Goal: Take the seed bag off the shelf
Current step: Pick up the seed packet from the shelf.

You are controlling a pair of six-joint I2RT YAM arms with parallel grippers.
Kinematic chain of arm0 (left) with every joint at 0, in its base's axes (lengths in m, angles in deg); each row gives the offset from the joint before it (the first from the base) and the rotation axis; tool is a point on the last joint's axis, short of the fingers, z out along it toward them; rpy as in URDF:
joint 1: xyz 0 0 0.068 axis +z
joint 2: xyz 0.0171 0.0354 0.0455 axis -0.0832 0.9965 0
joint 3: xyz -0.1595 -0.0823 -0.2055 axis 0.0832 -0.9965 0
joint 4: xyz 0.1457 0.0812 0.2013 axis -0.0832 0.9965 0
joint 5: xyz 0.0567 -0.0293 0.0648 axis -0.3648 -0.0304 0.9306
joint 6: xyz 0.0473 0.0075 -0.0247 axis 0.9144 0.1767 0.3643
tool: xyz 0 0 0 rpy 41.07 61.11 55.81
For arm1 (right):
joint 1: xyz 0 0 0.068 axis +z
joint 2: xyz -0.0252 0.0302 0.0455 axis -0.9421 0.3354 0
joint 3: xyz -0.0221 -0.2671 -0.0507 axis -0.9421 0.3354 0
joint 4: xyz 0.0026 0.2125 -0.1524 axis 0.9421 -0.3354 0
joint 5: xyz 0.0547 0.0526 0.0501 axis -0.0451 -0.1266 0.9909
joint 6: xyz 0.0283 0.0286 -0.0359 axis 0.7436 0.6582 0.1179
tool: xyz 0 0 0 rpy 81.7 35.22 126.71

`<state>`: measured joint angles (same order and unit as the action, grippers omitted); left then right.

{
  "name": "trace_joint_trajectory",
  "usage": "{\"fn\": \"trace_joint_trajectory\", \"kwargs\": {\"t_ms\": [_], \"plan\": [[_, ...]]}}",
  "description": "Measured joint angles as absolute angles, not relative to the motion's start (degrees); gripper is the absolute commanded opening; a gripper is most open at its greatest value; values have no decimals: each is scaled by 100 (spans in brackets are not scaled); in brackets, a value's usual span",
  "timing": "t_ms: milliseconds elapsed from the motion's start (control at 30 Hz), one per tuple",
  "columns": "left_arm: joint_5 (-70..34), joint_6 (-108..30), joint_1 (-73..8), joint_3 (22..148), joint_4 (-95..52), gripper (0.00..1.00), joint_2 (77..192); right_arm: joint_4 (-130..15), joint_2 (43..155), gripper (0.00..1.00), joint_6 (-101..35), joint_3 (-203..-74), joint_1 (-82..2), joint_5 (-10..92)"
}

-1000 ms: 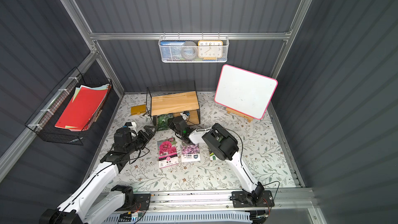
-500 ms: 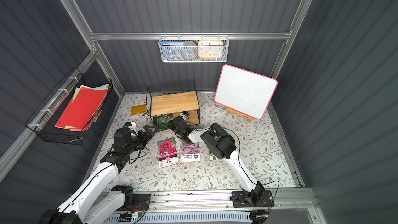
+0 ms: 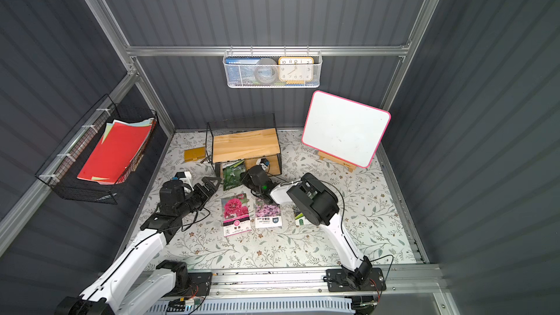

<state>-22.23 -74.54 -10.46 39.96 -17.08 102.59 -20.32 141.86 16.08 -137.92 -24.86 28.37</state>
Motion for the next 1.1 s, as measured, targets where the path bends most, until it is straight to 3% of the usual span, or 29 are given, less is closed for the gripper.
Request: {"fn": "trace_joint_trajectory", "kwargs": {"t_ms": [667, 900, 1100], "plan": [[-2199, -7448, -1046, 4331, -1334, 100, 9822, -1085, 11463, 0, 1560, -10149, -2567, 3126], [-2175, -7426, -1046, 4527, -1170, 100, 9744, -1618, 9253, 0, 1284, -8927, -2567, 2870], [-2178, -7424, -1046, 4567, -1146, 100, 9735, -3277, 6539, 0, 1127, -8199, -2571, 2131]]}}
